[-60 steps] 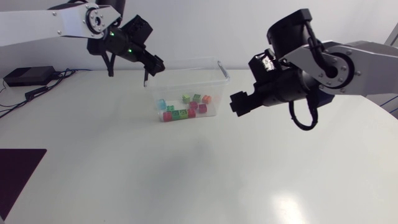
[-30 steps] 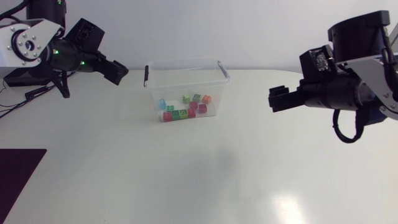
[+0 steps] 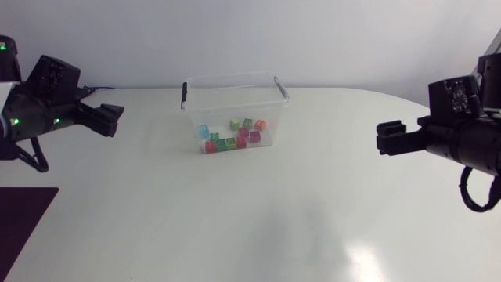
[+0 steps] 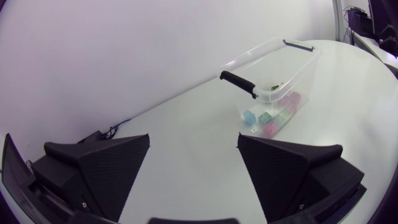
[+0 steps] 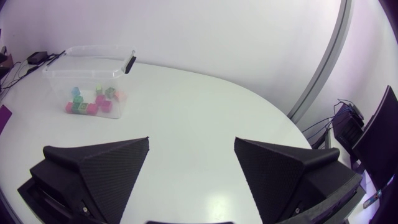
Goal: Place the duplo bricks in the container
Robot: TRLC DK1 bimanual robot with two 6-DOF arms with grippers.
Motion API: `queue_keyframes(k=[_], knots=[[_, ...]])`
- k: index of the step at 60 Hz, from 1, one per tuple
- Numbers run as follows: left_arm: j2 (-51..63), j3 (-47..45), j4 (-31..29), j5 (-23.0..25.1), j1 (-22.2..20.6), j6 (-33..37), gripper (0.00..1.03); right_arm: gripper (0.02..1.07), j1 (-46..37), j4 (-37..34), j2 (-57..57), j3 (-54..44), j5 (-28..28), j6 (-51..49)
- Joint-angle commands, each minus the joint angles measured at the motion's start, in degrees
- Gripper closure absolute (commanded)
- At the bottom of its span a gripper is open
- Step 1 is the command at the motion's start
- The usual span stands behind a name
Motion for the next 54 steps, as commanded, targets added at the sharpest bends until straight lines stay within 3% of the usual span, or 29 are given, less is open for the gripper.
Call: queue_keyframes(k=[1, 25, 54], knots=[[-4.3, -5.0, 2.2, -0.2, 1.3, 0.9, 0.04, 0.08, -0.5, 1.3, -2.8, -3.3, 1.3, -2.2], [-18.4, -18.4, 4.1, 1.2, 5.3, 2.2, 0.04, 0.07, -5.2, 5.5, -15.3, -13.4, 2.1, -6.2], [-31.2, -29.2, 5.5, 1.3, 5.3, 2.2, 0.04, 0.07, -6.3, 9.1, -29.9, -23.2, 2.8, -13.2]])
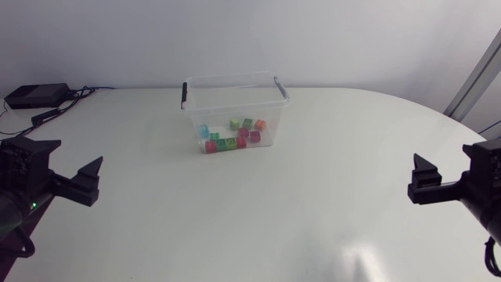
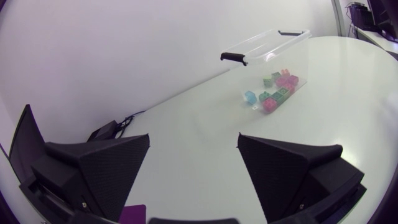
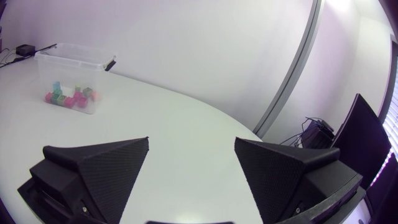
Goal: Place the duplo bricks in the container
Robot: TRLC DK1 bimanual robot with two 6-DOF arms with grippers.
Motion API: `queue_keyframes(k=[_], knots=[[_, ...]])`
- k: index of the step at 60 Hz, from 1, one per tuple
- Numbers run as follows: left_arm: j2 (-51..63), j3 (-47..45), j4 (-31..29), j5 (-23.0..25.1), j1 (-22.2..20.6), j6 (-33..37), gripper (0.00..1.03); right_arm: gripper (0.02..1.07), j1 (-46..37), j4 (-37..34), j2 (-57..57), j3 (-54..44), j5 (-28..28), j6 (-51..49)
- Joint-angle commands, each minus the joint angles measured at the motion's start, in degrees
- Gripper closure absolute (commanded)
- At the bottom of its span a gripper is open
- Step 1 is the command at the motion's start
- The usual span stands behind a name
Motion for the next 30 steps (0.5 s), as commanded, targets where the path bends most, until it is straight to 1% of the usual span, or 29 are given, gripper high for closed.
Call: queue_keyframes(k=[1, 15, 30], knots=[[-2.3, -2.6, 1.2, 0.2, 0.4, 0.6, 0.04, 0.07, -0.4, 1.7, -2.7, -3.0, 0.5, -2.0], [-9.8, -7.6, 1.3, 0.5, 0.4, 1.1, 0.04, 0.07, -0.3, 1.9, -7.9, -6.3, 0.5, -2.5], [-14.0, -10.8, 1.6, 1.6, 0.4, 0.9, 0.04, 0.07, 0.1, 1.8, -13.0, -9.3, 0.5, -2.5]])
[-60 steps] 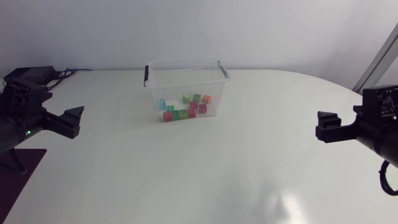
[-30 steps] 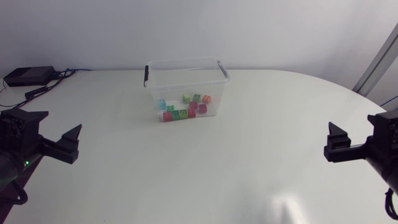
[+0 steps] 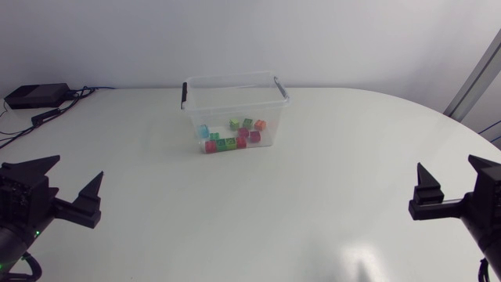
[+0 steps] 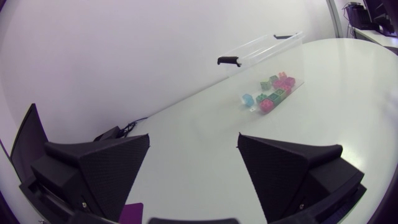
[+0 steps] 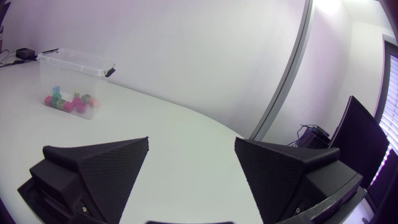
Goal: Place the duplo bricks in the container
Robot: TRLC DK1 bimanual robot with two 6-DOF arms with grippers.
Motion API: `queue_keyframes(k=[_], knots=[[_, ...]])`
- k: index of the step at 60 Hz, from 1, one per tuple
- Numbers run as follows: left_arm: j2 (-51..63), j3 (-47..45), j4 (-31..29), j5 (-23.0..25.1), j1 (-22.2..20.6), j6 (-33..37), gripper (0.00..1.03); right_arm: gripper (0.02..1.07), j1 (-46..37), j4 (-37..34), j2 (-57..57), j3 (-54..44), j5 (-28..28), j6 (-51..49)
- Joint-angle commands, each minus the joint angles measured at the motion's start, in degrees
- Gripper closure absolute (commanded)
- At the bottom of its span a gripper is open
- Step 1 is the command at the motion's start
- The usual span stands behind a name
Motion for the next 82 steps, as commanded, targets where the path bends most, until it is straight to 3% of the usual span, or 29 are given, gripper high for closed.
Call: queue_keyframes(k=[1, 13, 67, 82], knots=[[-1.6, -2.1, 0.8, 0.7, 0.3, 0.6, 0.04, 0.07, 0.1, 0.4, -1.3, -2.2, 0.5, -1.1], [-7.1, -5.6, 0.5, 0.8, -0.4, -0.1, 0.04, 0.07, 0.2, -0.5, -5.6, -4.1, 0.5, -1.1], [-21.9, -10.2, -1.2, -6.0, -7.1, -28.7, 0.04, 0.07, -3.6, 7.5, -12.2, -13.3, -13.6, 18.5], [-21.9, -10.2, -1.2, -6.0, -7.1, -28.7, 0.04, 0.07, -3.6, 7.5, -12.2, -13.3, -13.6, 18.5]])
